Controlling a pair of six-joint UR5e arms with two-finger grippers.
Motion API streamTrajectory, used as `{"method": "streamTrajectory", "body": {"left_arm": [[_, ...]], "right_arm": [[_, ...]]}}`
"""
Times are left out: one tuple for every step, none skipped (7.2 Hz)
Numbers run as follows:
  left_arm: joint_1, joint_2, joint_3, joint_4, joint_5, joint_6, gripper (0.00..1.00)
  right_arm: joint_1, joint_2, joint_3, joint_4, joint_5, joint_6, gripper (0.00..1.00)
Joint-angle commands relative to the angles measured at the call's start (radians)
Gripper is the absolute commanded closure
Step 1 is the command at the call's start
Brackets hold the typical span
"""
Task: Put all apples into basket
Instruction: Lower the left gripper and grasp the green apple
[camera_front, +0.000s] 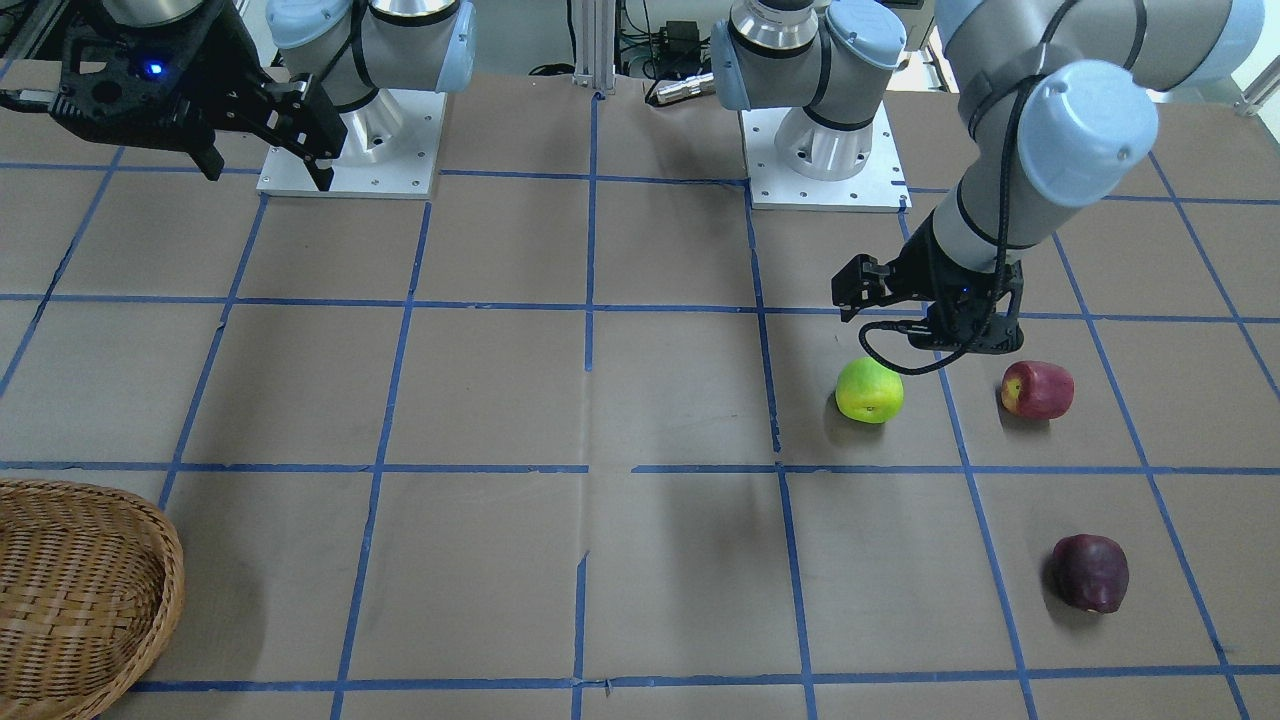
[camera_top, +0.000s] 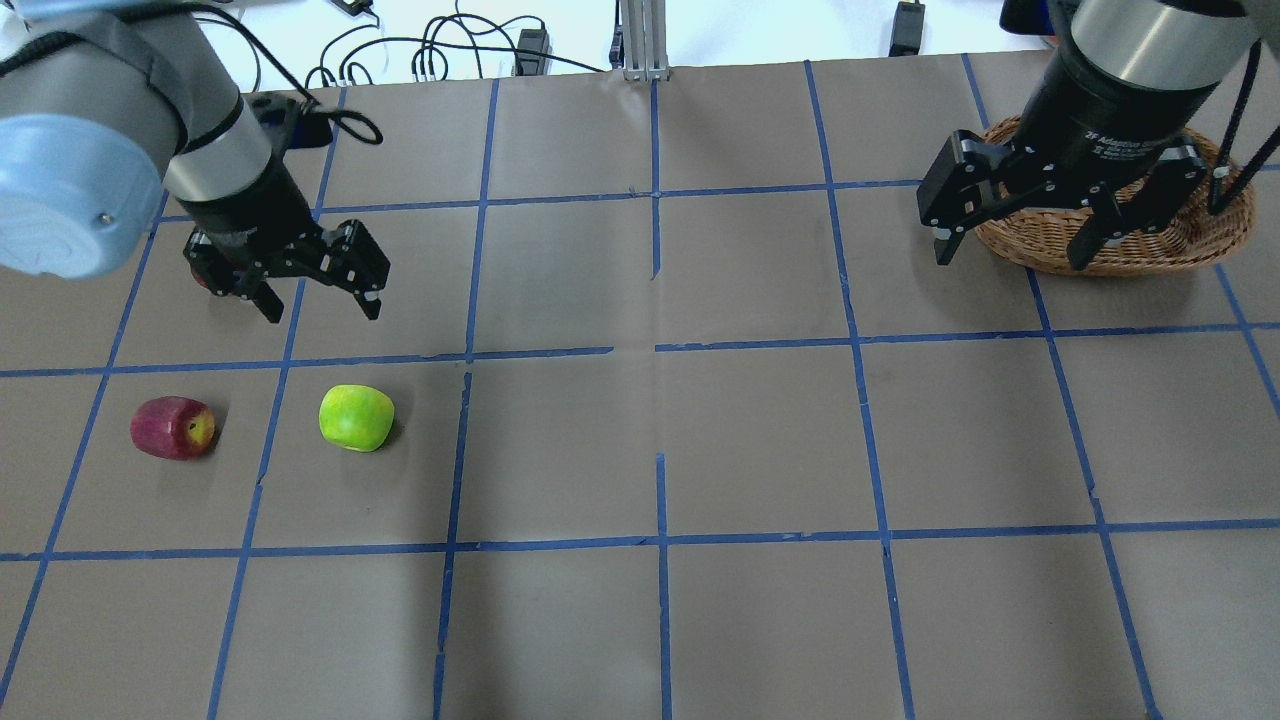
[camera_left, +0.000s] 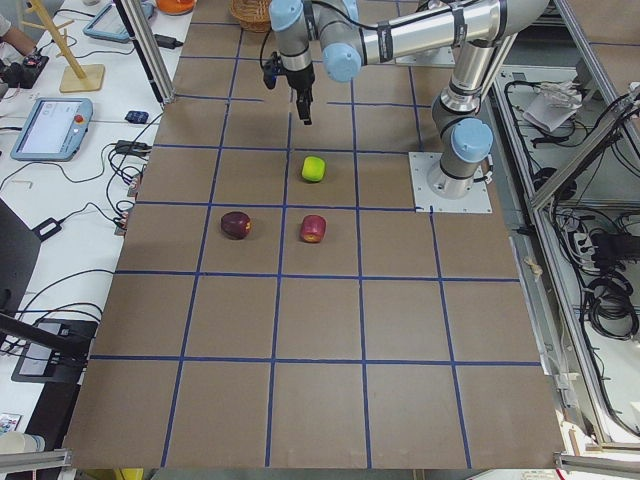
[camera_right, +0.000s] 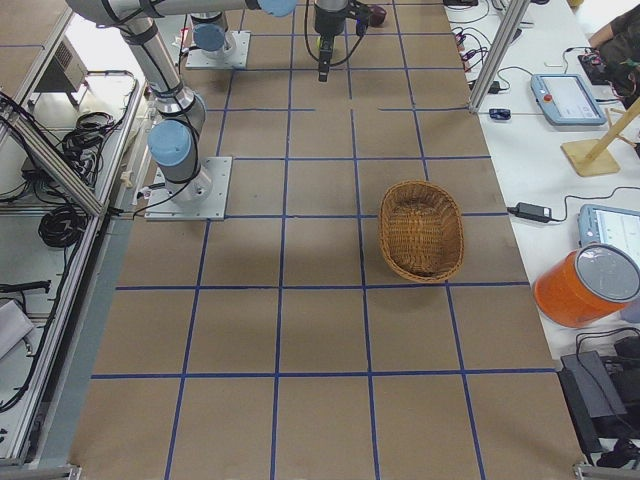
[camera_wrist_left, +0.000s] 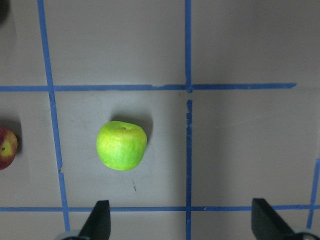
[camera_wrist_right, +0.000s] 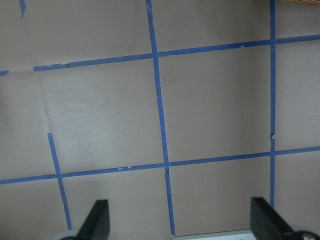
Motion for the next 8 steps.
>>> {"method": "streamTrajectory", "body": {"left_arm": [[0.051, -0.020, -0.267, 0.346, 0.028, 0.114, 0.00], [0.057, -0.052, -0.317, 0.445, 0.062, 0.128, 0.00], [0.057, -0.096, -0.326, 0.510, 0.064, 0.131, 0.00], [0.057, -0.128, -0.323, 0.558, 0.067, 0.133, 0.00], [0.057, -0.156, -0.329, 0.565, 0.059, 0.125, 0.00], [0.057, -0.169, -0.322, 0.580, 0.061, 0.124, 0.00], [0.056, -0.167, -0.317, 0.588, 0.058, 0.133, 0.47], [0.045, -0.170, -0.307, 0.603, 0.059, 0.128, 0.99]], "right_arm": [[0.000, 0.000, 0.001, 0.000, 0.000, -0.002, 0.00], [0.000, 0.000, 0.001, 0.002, 0.000, -0.002, 0.00], [0.000, 0.000, 0.001, 0.000, 0.000, -0.003, 0.00], [0.000, 0.001, 0.001, 0.002, 0.000, -0.003, 0.00], [0.000, 0.000, 0.001, 0.000, 0.000, -0.005, 0.00], [0.000, 0.001, 0.001, 0.000, 0.000, -0.005, 0.00], [0.000, 0.000, 0.001, 0.000, 0.000, -0.006, 0.00], [0.000, 0.000, 0.001, 0.000, 0.000, -0.005, 0.00]]}}
